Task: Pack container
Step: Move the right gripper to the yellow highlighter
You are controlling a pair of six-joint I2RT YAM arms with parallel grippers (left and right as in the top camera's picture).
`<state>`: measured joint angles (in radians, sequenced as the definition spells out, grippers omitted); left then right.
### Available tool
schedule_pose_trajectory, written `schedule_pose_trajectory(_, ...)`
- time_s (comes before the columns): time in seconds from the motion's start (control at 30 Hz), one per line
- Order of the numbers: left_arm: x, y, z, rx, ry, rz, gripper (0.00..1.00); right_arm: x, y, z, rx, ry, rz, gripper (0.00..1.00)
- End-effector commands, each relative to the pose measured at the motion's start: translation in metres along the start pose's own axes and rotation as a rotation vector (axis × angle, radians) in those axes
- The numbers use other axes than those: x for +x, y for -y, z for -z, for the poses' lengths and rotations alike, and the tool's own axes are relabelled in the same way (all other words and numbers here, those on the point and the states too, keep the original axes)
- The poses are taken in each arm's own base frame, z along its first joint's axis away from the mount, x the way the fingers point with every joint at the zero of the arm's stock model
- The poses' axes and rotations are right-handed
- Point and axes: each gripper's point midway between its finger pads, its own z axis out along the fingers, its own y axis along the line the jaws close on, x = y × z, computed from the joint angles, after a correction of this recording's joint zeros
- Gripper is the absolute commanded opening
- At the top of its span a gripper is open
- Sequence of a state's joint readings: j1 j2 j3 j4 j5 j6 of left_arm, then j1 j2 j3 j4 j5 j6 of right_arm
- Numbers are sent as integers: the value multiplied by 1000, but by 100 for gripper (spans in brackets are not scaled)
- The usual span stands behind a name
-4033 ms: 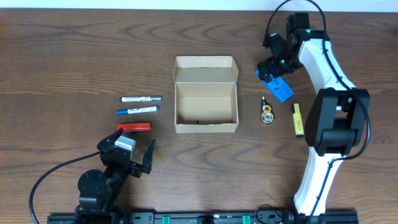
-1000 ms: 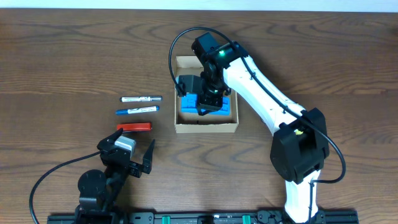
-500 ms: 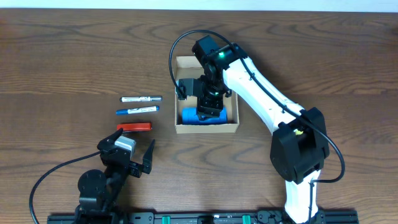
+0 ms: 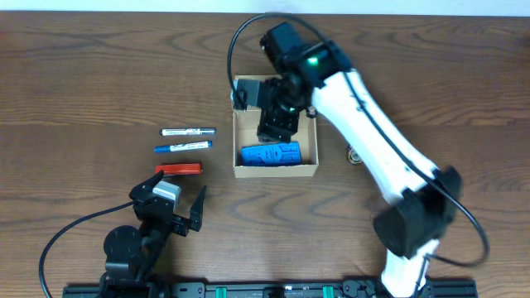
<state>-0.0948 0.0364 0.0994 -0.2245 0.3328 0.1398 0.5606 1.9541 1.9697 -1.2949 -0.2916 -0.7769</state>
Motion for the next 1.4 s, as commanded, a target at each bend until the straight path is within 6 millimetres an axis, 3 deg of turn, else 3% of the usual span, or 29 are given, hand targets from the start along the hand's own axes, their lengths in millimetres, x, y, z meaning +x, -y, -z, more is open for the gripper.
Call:
schedule_pose_trajectory(0.0, 11, -1, -3, -5, -22, -14, 96, -9, -3, 46, 94, 59, -117, 79)
schedule_pose_trajectory(0.23, 11, -1, -3, -5, -22, -14, 95, 16, -13, 92, 194, 29, -334, 74)
schedule_pose_trajectory(0.33, 11, -1, -3, -5, -22, -14, 96, 35, -13, 106, 222, 19, -448, 80)
schedule_pose_trajectory(0.5, 11, -1, -3, -5, -22, -14, 95, 68, -9, 124, 276, 7, -610, 81)
schedule_pose_trajectory(0.7, 11, -1, -3, -5, -22, -14, 96, 105, -20, 138, 305, 7, -734, 81)
schedule_pose_trajectory(0.9, 11, -1, -3, -5, -21, -14, 95, 136, -37, 138, 332, 16, -816, 82)
schedule_pose_trajectory(1.0, 11, -1, -3, -5, -21, -14, 95, 163, -38, 136, 419, -22, -917, 86)
schedule_pose_trajectory(1.07, 11, -1, -3, -5, -21, -14, 95, 186, -34, 133, 497, -54, -1000, 94)
schedule_pose_trajectory(1.3, 11, -1, -3, -5, -21, -14, 95, 241, -15, 93, 542, -77, -1161, 94)
schedule_pose_trajectory(1.37, 11, -1, -3, -5, -21, -14, 95, 249, -5, 88, 546, -39, -1201, 95)
